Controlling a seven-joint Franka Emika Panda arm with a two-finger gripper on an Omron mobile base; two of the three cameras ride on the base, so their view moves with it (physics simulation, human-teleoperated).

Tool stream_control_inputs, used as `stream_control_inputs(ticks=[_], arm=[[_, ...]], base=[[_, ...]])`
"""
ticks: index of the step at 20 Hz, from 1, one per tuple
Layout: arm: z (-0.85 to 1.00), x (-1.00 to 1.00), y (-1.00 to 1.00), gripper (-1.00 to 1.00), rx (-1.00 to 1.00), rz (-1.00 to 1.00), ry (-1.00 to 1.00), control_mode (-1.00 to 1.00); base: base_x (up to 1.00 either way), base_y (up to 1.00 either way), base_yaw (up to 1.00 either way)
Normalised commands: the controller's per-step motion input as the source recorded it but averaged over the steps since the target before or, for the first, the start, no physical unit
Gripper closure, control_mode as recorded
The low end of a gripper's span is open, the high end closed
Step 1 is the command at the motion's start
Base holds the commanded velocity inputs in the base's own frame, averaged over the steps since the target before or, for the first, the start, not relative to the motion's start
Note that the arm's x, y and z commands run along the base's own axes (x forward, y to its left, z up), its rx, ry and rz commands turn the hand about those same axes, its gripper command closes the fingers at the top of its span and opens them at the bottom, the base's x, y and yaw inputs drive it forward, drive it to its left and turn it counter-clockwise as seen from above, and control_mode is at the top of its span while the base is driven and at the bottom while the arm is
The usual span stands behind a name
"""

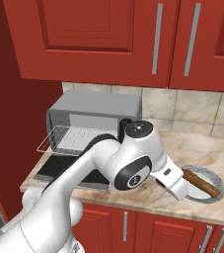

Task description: Pull the toaster oven rack outwards. Pick up the baguette from the plate and place it on the toaster oven rack. Close the toaster oven door fully and set the temperature to the lowest setting.

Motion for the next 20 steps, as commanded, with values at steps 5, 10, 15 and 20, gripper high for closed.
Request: stream_control_inputs(ticks=[5,10,15,20], arm=[[-0.03,0.18,-0.27,1.0,0.22,-0.1,0.0,-1.0],[0.0,0.25,-0.14,1.0,0.15,-0.19,0.0,-1.0],[-0.03,0.32,-0.01,1.0,0.14,-0.23,-0.02,-1.0],[-0.24,0.29,-0.08,1.0,0.15,-0.19,-0.07,-1.0]], base=[[0.0,0.0,0.0],[0.0,0.0,0.0],[0.0,0.0,0.0],[0.0,0.0,0.0]])
